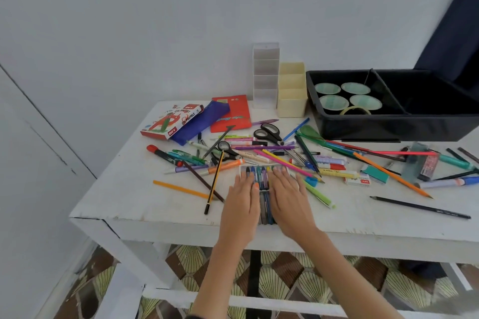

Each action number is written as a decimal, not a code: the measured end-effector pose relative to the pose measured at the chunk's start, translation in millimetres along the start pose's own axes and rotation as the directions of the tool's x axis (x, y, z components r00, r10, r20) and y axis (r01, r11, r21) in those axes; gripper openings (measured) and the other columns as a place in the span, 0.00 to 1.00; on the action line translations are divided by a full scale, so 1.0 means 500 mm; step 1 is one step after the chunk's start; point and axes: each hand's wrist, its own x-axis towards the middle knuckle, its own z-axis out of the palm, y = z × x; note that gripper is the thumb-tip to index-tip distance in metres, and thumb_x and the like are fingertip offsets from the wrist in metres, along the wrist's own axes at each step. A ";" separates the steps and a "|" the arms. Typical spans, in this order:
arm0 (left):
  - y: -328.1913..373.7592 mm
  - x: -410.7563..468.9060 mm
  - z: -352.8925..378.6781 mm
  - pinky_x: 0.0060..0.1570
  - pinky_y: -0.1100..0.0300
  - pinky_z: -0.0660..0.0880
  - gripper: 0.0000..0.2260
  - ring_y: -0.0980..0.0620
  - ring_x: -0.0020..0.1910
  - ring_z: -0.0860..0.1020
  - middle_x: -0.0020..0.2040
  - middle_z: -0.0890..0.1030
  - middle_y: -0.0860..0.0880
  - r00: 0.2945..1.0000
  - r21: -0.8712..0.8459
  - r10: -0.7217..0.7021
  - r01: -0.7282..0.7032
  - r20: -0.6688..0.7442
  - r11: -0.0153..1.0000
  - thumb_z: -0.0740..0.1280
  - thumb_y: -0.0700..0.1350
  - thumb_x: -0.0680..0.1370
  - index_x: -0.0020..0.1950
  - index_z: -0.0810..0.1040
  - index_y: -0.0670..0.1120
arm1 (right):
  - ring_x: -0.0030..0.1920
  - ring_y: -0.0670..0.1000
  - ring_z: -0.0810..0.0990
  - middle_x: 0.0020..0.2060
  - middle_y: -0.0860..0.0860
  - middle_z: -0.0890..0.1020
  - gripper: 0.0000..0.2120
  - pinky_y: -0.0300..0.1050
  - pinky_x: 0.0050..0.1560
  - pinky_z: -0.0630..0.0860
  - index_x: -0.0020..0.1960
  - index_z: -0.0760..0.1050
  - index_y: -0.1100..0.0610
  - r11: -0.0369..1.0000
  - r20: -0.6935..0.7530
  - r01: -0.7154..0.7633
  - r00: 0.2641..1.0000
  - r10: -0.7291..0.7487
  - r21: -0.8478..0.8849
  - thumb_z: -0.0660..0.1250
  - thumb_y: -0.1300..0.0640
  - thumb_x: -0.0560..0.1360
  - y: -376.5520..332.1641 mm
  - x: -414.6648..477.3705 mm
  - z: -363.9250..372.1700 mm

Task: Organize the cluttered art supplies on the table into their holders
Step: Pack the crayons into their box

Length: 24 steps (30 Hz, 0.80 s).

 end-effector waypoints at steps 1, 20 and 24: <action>-0.002 0.019 0.007 0.73 0.61 0.42 0.21 0.57 0.75 0.47 0.77 0.54 0.52 0.998 0.104 0.041 -0.045 0.036 0.994 0.47 0.51 0.83 0.76 0.57 0.48 | 0.73 0.53 0.63 0.71 0.55 0.68 0.32 0.53 0.71 0.45 0.73 0.63 0.58 0.999 0.044 0.047 0.998 -0.045 -0.026 0.34 0.51 0.76 0.010 0.010 0.000; -0.032 0.069 0.000 0.70 0.62 0.36 0.21 0.60 0.74 0.40 0.77 0.46 0.53 0.959 0.188 0.124 -0.175 0.256 0.966 0.43 0.50 0.83 0.77 0.50 0.50 | 0.75 0.46 0.49 0.74 0.46 0.56 0.21 0.40 0.72 0.47 0.76 0.54 0.54 0.855 0.202 -0.052 0.978 -0.062 0.516 0.49 0.57 0.83 0.048 0.031 -0.050; -0.050 0.012 0.003 0.73 0.62 0.38 0.21 0.60 0.75 0.42 0.77 0.50 0.53 0.964 0.174 0.216 -0.242 0.155 0.954 0.47 0.50 0.83 0.76 0.52 0.49 | 0.75 0.44 0.42 0.75 0.46 0.48 0.23 0.43 0.75 0.43 0.76 0.49 0.52 0.927 0.112 0.086 0.984 -0.135 0.366 0.48 0.54 0.83 0.058 -0.017 -0.034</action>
